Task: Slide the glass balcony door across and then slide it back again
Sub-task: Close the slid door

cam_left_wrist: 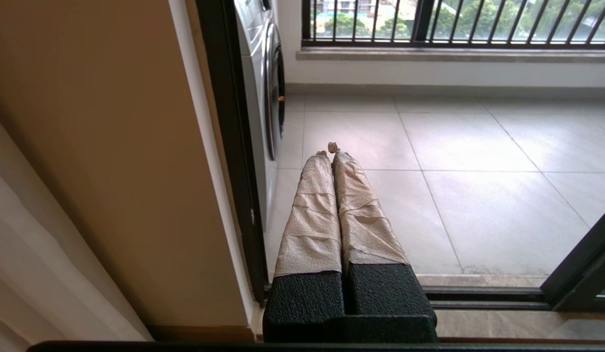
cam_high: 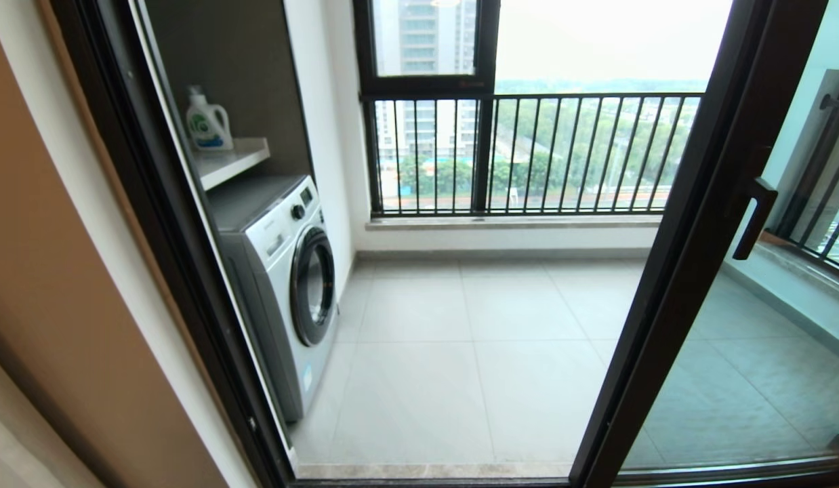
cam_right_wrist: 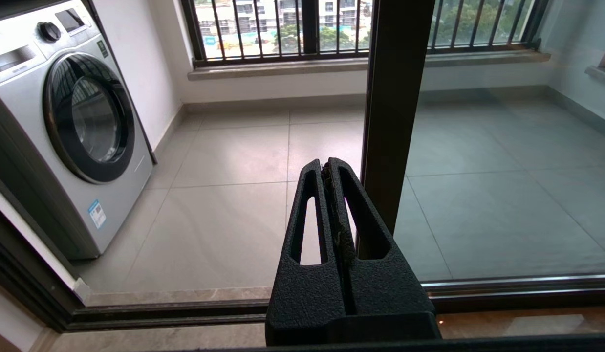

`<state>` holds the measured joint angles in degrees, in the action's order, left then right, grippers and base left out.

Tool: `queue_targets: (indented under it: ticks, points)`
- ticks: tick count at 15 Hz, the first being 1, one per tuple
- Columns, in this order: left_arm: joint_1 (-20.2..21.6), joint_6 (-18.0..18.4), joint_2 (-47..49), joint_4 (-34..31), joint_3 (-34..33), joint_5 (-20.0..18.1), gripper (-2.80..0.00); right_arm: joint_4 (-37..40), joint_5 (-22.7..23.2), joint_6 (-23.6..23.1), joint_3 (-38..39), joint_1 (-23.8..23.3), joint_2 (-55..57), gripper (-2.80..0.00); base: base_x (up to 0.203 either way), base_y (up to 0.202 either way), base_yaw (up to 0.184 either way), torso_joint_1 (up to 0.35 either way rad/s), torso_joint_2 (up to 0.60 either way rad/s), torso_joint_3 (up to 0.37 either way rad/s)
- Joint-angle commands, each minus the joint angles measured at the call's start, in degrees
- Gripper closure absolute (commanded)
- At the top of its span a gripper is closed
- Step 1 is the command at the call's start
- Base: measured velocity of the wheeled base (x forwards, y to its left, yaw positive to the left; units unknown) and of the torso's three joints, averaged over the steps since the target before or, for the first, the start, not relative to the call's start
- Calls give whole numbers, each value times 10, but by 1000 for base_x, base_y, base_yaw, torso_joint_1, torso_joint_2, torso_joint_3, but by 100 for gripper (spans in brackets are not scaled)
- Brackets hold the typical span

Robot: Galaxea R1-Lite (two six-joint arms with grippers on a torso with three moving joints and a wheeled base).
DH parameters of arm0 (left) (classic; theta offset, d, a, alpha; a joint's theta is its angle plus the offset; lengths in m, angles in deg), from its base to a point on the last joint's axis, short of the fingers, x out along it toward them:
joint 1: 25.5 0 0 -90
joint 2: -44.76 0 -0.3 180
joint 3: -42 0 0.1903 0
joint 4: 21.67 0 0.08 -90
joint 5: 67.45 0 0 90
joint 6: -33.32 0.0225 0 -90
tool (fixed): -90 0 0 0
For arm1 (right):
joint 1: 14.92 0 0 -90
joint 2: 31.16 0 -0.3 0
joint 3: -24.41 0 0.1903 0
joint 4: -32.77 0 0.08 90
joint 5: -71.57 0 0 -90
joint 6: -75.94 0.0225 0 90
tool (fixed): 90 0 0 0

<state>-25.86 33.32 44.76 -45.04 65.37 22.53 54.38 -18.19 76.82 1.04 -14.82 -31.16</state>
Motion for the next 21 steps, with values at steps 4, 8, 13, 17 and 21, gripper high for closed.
queue_targets:
  ticks: [4, 8, 13, 17, 21]
  points:
    - [0, 0, 1, 0, 0, 0, 0, 0, -4, 1, 5, 0, 0, 0, 0, 0, 0, 0, 0, 0]
    - [0, 0, 1, 0, 0, 0, 0, 3, -2, -9, -15, 0, 0, 0, 0, 0, 0, 0, 0, 0]
    - [0, 0, 1, 0, 0, 0, 0, 30, 33, -9, -116, 0, 100, 0, 0, 0, 0, 0, 0, 0]
    - [0, 0, 1, 0, 0, 0, 0, 33, 104, -16, -301, -2, 303, 0, 0, 0, 0, 0, 0, 0]
    - [0, 0, 1, 0, 0, 0, 0, 56, 136, -33, -535, 38, 512, 0, 0, 0, 0, 0, 0, 0]
